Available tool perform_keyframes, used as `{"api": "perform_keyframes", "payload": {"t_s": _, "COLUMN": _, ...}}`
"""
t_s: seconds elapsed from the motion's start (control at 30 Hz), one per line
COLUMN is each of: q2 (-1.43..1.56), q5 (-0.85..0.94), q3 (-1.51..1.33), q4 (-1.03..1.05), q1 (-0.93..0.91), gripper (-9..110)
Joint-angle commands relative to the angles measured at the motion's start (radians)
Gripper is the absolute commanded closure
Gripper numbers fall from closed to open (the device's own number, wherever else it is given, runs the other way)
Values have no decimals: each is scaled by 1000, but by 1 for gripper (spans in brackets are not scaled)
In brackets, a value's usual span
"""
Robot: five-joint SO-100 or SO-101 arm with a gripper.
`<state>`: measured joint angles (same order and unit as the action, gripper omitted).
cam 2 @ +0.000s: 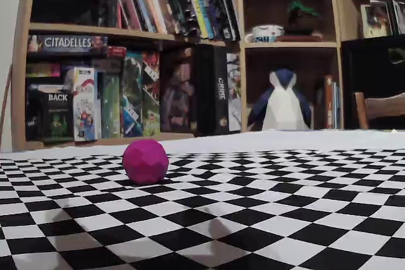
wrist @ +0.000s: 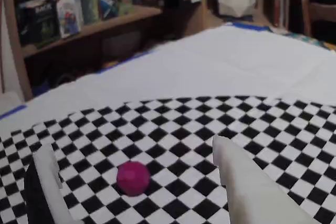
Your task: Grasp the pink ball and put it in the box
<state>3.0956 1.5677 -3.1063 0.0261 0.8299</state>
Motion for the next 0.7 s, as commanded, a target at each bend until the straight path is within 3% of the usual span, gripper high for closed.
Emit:
{"api": "perform_keyframes", "payload": {"t_s": 0.0, "q2": -9, "q5": 6, "q3": -6, "q4": -15, "q1": 17, "gripper": 66}}
{"api": "perform_keyframes", "payload": {"t_s": 0.67, "q2": -109, "q5": 6, "q3": 15, "q4": -44, "q1": 41, "gripper": 66}}
